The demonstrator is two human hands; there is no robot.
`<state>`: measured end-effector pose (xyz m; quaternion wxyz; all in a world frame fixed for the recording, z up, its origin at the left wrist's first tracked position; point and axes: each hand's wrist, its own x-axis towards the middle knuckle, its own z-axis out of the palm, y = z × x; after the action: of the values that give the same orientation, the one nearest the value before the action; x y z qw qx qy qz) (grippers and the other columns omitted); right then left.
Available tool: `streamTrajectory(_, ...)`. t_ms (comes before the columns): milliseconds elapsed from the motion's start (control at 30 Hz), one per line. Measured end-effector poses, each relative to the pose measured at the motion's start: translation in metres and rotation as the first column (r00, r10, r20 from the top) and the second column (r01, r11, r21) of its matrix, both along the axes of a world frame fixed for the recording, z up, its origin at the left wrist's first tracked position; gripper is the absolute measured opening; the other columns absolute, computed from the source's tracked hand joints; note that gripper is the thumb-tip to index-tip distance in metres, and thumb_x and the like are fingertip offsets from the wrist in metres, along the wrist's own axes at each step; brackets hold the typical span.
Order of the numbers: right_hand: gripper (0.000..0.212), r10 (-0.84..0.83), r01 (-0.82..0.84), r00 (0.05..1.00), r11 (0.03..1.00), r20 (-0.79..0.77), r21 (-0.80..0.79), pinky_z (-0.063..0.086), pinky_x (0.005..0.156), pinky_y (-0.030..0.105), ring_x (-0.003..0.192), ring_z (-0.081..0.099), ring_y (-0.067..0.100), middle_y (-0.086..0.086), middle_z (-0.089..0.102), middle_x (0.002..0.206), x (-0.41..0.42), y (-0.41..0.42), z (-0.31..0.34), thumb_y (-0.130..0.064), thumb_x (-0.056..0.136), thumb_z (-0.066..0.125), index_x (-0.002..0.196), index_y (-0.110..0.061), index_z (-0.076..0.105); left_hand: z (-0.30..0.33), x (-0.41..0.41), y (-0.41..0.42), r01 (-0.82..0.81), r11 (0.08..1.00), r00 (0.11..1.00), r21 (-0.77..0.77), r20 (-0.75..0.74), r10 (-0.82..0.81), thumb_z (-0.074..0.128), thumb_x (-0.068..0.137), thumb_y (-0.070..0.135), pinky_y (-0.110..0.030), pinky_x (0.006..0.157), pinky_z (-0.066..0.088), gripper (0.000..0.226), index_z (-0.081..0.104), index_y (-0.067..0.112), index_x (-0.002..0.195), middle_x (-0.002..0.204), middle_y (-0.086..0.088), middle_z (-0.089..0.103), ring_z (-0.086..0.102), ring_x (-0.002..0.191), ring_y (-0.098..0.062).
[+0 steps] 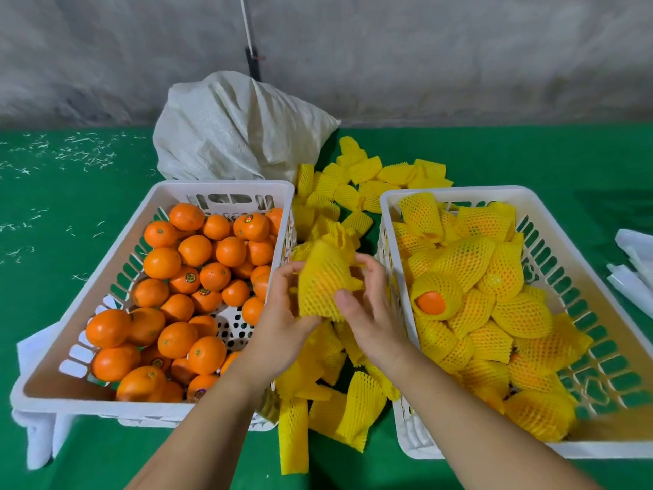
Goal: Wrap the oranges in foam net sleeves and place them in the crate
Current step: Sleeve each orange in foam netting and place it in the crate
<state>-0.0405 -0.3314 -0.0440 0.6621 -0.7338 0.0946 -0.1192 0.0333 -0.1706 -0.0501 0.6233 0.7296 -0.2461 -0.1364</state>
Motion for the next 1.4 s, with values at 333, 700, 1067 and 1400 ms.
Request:
streamTrajectory(333,0.102,-0.150,0.199,0.977,0.893,-0.150,0.403,0.052,0.105,0.050,0.126,0.061,0.020,-0.007,0.055,0.142,0.014,-0.008,0.006,-0.057,0.055,0.092,0.142,-0.050,0.040,0.001,-0.008,0.000,-0.061,0.997,0.996,0.043,0.074,0.058,0.072,0.095,0.014,-0.032,0.071,0.051,0.037,0.071,0.029,0.129,0.088,-0.011,0.059,0.056,0.076,-0.018)
streamTrajectory(700,0.089,-0.518,0.409,0.850,0.531,-0.098,0.742,0.051,0.104,0.038,0.125,0.061,0.030,0.001,0.048,0.143,0.036,-0.110,0.035,-0.019,0.100,0.064,0.160,-0.046,0.004,-0.004,-0.008,-0.002,0.063,0.991,0.998,0.116,0.001,-0.064,0.062,0.101,0.035,-0.043,0.076,0.051,0.026,0.069,0.041,0.125,0.101,-0.006,0.066,0.060,0.089,-0.035)
streamTrajectory(1067,0.053,-0.048,-0.111,0.988,0.430,-0.145,-0.896,0.029,0.120,0.044,0.149,0.026,0.028,0.001,0.018,0.170,0.022,-0.051,-0.007,-0.039,0.099,0.053,0.150,-0.028,0.044,0.002,-0.005,0.003,-0.227,0.969,0.974,-0.094,-0.035,0.225,0.063,0.104,0.030,-0.019,0.070,0.057,0.020,0.073,0.037,0.121,0.095,-0.003,0.073,0.069,0.082,-0.014)
streamTrajectory(1400,0.040,0.010,-0.707,0.669,0.315,-0.743,-0.633,0.010,0.122,0.060,0.155,-0.010,0.040,0.009,-0.017,0.170,0.065,-0.029,-0.031,-0.043,0.098,0.056,0.138,-0.041,0.057,-0.056,0.100,0.052,-0.170,0.332,0.956,0.928,0.237,-0.171,0.058,0.105,0.035,-0.051,0.109,0.039,0.084,0.003,0.024,0.168,0.155,-0.020,0.037,0.042,0.136,-0.044)
